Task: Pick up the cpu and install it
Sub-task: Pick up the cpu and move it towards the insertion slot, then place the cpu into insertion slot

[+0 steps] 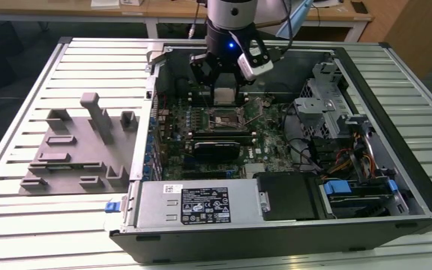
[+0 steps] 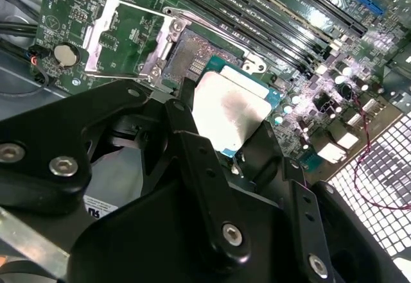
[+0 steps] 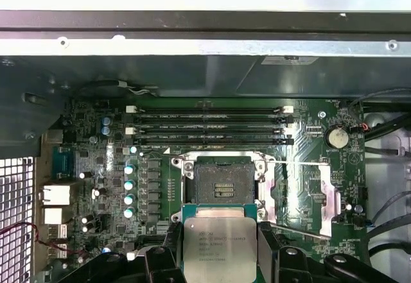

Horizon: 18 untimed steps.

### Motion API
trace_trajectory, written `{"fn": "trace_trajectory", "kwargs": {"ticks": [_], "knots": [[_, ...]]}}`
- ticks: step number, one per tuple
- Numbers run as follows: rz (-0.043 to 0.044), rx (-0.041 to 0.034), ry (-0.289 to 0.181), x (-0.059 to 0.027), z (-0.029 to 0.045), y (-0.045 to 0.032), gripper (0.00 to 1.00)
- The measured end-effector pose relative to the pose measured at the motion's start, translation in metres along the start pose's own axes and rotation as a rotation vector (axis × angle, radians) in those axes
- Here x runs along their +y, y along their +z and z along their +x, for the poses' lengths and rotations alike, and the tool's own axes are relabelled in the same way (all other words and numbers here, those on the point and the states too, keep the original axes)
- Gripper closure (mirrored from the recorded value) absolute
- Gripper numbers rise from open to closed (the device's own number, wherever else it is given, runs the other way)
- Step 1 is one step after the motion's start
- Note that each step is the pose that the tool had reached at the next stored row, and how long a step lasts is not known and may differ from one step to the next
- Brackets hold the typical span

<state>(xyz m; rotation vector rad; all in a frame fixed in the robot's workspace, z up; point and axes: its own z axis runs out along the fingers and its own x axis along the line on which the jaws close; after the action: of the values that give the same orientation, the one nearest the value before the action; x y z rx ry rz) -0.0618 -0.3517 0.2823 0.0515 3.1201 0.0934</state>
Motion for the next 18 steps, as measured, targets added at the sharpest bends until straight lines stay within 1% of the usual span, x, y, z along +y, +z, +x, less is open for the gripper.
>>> {"fn": "trace_trajectory", "kwargs": {"ticks": [14,18], "knots": [[-0.0002,-0.0004,0.002,0.0000,-0.0005,0.0003,0.45],[0.0007,-0.0039,0.061,0.0000,-0.0004,0.0004,0.45]]}}
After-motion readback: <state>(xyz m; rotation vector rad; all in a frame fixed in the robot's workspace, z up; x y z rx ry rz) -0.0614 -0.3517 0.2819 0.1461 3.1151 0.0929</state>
